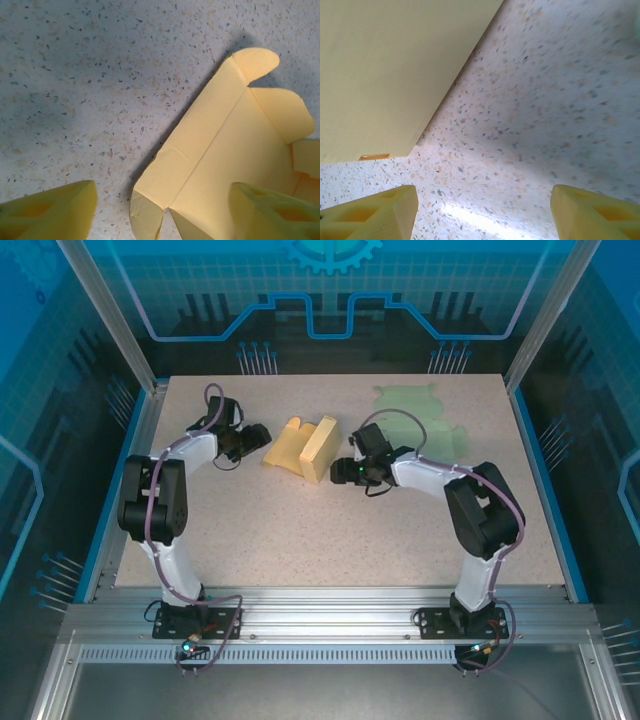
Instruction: Fold the paper box
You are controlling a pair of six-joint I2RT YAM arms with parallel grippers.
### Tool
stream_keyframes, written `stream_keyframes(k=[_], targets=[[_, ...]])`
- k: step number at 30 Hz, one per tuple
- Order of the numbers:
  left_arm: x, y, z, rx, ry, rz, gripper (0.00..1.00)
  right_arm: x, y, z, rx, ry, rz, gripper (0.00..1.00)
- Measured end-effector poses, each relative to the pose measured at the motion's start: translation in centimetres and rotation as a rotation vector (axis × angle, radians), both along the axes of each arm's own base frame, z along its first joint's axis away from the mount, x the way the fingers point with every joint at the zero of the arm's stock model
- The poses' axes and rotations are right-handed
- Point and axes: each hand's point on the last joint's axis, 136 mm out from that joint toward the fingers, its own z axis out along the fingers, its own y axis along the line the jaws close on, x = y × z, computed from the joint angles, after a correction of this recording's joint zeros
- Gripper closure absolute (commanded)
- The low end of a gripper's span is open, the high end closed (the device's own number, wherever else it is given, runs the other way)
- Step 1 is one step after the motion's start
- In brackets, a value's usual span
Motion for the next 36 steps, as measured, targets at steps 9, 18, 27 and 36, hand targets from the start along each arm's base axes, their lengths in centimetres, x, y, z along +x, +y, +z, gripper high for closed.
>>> stream_keyframes(k=[9,18,27,36], targets=[[-2.5,-2.5,-3.6,-0.055,0.102,-0.006,0.40,1.2,-1.9,5.4,0.004,-0.120,-0.028,0.27],[-2.2,-3.1,-4.8,-0.066,0.112,0.033,0.84,1.2,-2.2,6.7,0.000,-0.155,-0.030,0.26],[-0.2,-3.3,-0.4,0.051,-0.097,-0.063,0.95,0.8,-4.2,9.4,-0.001,-0.222,-0.044,0.25],[1.8,-5.4,13.7,0.190,-0.625,-0.288,0.88,-0.3,-6.8,12.6,-0.001,-0.318,-0.050,0.23]])
